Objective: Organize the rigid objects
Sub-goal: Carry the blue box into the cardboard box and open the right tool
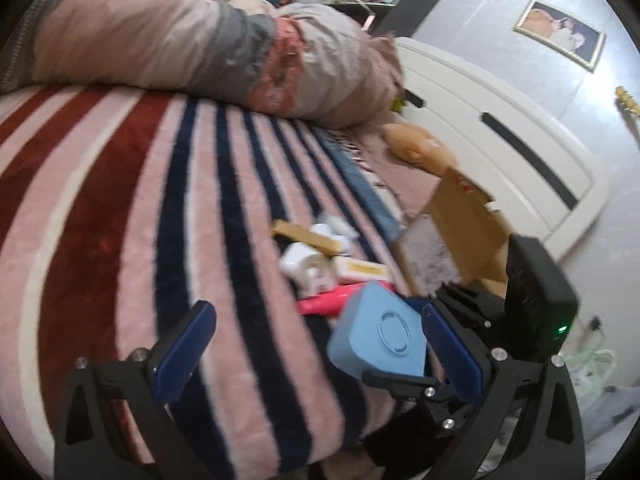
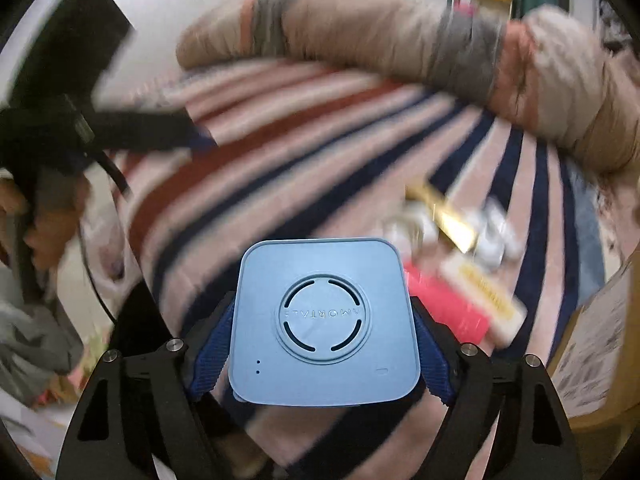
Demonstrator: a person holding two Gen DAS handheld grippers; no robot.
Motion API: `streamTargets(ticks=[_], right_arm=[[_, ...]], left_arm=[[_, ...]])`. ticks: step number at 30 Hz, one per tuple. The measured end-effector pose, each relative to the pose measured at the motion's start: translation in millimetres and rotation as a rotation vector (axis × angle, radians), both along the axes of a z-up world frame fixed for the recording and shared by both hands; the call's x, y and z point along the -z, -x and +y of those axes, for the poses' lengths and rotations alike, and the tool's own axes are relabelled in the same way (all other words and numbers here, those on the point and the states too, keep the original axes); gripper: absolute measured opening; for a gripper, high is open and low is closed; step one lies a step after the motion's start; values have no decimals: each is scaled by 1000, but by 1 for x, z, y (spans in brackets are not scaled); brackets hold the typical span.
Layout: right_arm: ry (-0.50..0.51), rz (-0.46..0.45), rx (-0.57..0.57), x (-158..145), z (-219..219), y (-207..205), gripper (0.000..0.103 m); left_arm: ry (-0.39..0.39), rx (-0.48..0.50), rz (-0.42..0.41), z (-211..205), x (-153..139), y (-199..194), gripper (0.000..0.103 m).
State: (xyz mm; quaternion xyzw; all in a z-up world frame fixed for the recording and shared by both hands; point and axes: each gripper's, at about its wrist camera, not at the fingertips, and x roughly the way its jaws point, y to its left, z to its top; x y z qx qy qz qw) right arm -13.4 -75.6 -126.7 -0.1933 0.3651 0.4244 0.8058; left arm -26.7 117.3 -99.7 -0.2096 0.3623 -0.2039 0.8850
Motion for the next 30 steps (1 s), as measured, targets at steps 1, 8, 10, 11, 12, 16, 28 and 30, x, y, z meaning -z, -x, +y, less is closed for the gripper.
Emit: streamTargets(ticks=[1,8,10,11,12,16,28,30], right_arm=[[-44,-30,-11,-13,0,5,78],[-229,-244,0,-89,-15,25,78],[-264,-287,30,-104,-28,25,78],[-275,-309,47,-110,-35,24,78],[-282,-327,63,-115,-41,24,78],[-309,-358,164,-131,-88,11,78],[-230,-158,475,-118,-212,-47,77],[-186,-112,478,-112,-216,-61,78]], left_arm=[[19,31,-11,-3,-7,-1,101],[115,234,-83,-42,-65,-17,74],[97,286,-107,-61,-85,-24,61],[72,295,-120,-71,-93,-29,57],[24,294,-133,-83,-102,-35,47],[-49,338,-183,-132,-125,-57,39],[-228,616,-45,-285,-110,-136,36],[-260,631,-19,-295,-102,-140,36]])
